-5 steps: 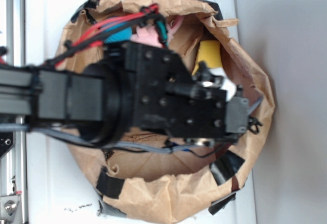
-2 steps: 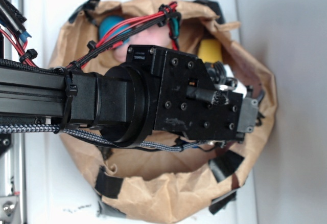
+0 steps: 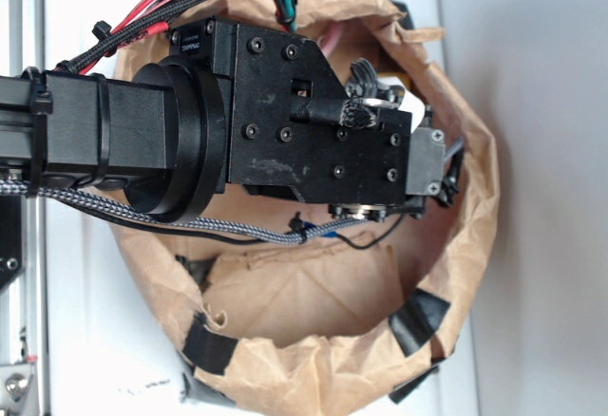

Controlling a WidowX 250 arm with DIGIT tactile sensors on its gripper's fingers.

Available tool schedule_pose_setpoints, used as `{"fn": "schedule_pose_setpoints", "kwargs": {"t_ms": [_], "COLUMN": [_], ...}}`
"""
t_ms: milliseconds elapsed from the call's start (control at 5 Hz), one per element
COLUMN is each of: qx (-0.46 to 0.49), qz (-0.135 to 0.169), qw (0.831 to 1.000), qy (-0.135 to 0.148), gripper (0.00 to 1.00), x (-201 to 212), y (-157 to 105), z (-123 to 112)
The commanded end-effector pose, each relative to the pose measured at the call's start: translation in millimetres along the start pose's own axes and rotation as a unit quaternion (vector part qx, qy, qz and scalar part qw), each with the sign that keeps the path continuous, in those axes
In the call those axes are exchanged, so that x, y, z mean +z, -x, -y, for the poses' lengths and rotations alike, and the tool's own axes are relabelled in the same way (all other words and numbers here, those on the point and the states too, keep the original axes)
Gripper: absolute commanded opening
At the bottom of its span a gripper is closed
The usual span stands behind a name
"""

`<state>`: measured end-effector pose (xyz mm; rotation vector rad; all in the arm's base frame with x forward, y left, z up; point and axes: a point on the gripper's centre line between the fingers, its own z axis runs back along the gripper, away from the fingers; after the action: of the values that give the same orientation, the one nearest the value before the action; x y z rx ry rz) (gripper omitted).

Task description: Grab the green sponge.

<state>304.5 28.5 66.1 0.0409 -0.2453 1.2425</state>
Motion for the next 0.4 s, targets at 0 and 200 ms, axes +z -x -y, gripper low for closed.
{"fn": "schedule_pose_setpoints", "kwargs": {"t_ms": [0,200], "qx": [0.059,0.066], "qz": [0.068,0.061], "qw": [0.996,0.996], "qy": [0.025,0.020], "gripper": [1.00,1.00], "x": [-19.7,-29.1], "y": [-36.2,-36.7], "z": [19.4,27.6]}}
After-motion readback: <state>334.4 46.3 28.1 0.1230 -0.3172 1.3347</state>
